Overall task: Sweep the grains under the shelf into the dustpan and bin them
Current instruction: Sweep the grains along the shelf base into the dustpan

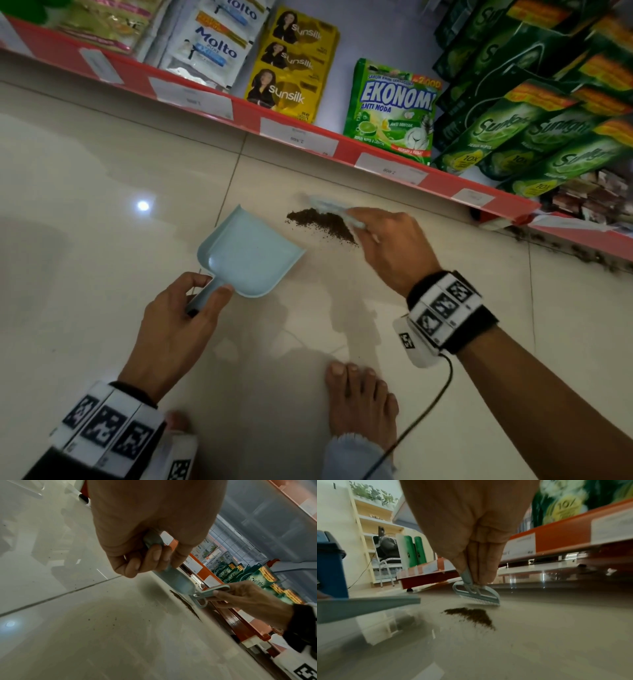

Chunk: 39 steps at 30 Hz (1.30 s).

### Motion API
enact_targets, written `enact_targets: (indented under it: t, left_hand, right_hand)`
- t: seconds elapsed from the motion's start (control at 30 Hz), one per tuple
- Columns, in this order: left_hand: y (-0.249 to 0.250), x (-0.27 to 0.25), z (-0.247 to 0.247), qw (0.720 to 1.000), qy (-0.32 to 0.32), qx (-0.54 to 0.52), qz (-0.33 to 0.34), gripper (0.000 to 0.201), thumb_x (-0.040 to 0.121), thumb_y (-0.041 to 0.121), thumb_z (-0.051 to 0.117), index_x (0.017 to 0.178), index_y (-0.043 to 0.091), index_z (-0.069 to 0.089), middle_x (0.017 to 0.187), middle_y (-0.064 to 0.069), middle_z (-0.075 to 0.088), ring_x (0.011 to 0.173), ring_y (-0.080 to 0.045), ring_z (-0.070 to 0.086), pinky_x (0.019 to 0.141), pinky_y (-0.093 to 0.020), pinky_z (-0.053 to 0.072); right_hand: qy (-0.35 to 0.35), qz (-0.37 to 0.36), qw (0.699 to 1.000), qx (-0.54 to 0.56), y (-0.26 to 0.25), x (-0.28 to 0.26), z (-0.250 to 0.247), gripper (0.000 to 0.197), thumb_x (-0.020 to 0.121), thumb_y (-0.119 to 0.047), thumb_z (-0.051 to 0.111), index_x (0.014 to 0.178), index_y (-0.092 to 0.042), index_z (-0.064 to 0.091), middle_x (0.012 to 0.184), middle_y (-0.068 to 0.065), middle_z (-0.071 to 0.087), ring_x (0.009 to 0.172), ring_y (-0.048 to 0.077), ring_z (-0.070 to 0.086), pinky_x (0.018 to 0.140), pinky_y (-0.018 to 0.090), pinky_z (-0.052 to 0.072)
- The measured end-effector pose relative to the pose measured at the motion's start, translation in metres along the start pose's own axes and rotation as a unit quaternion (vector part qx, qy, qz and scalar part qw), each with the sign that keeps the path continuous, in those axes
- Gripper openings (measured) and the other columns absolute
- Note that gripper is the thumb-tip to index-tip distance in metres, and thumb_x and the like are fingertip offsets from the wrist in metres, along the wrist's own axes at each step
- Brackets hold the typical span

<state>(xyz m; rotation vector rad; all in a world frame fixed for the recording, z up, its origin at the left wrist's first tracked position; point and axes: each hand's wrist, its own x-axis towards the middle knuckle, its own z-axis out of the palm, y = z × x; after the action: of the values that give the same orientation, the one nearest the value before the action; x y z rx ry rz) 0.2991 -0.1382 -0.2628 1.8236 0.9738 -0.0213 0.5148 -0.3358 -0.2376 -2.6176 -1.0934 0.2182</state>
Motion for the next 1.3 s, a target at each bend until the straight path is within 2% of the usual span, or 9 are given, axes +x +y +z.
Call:
enact_targets:
  t: [0.1,0.23,0.37,0.6,0.73,0.8,0.9,1.13,1.3]
  left_hand:
    - [-0.002,0.001,0.000,1.000,-0.003,-0.008,0.002,0.020,0.092,0.037,0.063,0.093,0.018,0.061,0.044,0.006,0.051,0.040,-0.005,0.046,0.050,-0.028,0.035]
    - [-0.001,0.001,0.002,1.000,-0.009,-0.007,0.007,0.021,0.092,0.038,0.063,0.093,0.017,0.060,0.043,0.009,0.053,0.040,-0.002,0.048,0.049,-0.027,0.033]
    - [0.000,0.002,0.004,1.000,-0.009,-0.006,0.009,0.022,0.092,0.038,0.062,0.095,0.017,0.061,0.042,0.009,0.051,0.039,-0.002,0.047,0.049,-0.026,0.033]
    - [-0.004,0.000,-0.005,1.000,0.010,0.001,0.005,0.023,0.092,0.038,0.062,0.099,0.016,0.062,0.049,0.004,0.053,0.044,-0.011,0.046,0.050,-0.028,0.035]
    - [-0.005,0.001,-0.009,1.000,0.018,-0.001,0.002,0.022,0.092,0.038,0.063,0.099,0.017,0.062,0.054,0.003,0.055,0.048,-0.013,0.049,0.051,-0.028,0.036]
    - [-0.007,0.001,-0.010,1.000,0.020,0.002,-0.001,0.023,0.092,0.039,0.063,0.099,0.017,0.062,0.053,0.003,0.054,0.047,-0.012,0.049,0.051,-0.028,0.036]
    - [-0.009,-0.001,-0.011,1.000,0.018,0.012,0.000,0.025,0.092,0.039,0.062,0.099,0.016,0.062,0.054,0.000,0.055,0.047,-0.014,0.049,0.050,-0.029,0.037]
    - [-0.015,-0.009,-0.020,0.999,0.028,0.027,-0.008,0.027,0.092,0.039,0.061,0.102,0.014,0.062,0.060,-0.005,0.061,0.053,-0.018,0.055,0.051,-0.026,0.037]
    - [-0.024,-0.015,-0.020,0.999,0.035,0.025,-0.020,0.025,0.092,0.039,0.062,0.100,0.015,0.062,0.056,0.000,0.057,0.049,-0.015,0.051,0.049,-0.027,0.035]
  right_hand:
    - [0.072,0.069,0.992,-0.075,0.017,0.004,-0.012,0.022,0.098,-0.014,0.051,0.111,-0.011,0.068,0.090,0.015,0.073,0.069,0.033,0.066,0.064,0.037,0.055]
    - [0.037,0.147,0.978,-0.146,0.024,0.029,-0.005,0.025,0.094,-0.008,0.051,0.115,-0.012,0.065,0.101,0.015,0.072,0.089,0.037,0.068,0.077,0.041,0.055]
    - [-0.007,0.077,0.993,-0.092,0.010,0.050,0.021,0.029,0.096,-0.001,0.045,0.118,-0.009,0.064,0.106,0.013,0.071,0.088,0.030,0.067,0.082,0.035,0.055]
    - [-0.112,-0.107,0.987,0.030,0.000,0.024,0.003,0.033,0.093,-0.006,0.055,0.124,-0.011,0.067,0.129,0.010,0.065,0.112,0.030,0.066,0.097,0.043,0.053]
    - [-0.011,-0.088,0.996,0.027,0.023,0.020,-0.018,0.030,0.096,-0.009,0.056,0.124,-0.013,0.067,0.120,0.007,0.071,0.100,0.026,0.069,0.092,0.036,0.055]
    - [0.000,-0.035,0.999,-0.018,0.029,0.032,-0.020,0.031,0.098,-0.011,0.052,0.126,-0.013,0.066,0.112,0.012,0.073,0.095,0.032,0.068,0.087,0.042,0.055]
    - [-0.016,-0.014,0.999,-0.024,0.016,0.051,-0.009,0.034,0.098,-0.006,0.048,0.127,-0.014,0.064,0.115,0.015,0.070,0.098,0.032,0.067,0.088,0.043,0.054]
    - [-0.164,-0.157,0.974,0.008,-0.011,0.039,0.005,0.034,0.094,-0.007,0.054,0.125,-0.014,0.066,0.128,0.010,0.066,0.107,0.032,0.067,0.093,0.045,0.053]
    - [-0.160,-0.184,0.970,-0.002,0.021,0.025,-0.028,0.034,0.091,-0.002,0.062,0.122,-0.015,0.069,0.125,0.007,0.068,0.105,0.029,0.069,0.092,0.044,0.056]
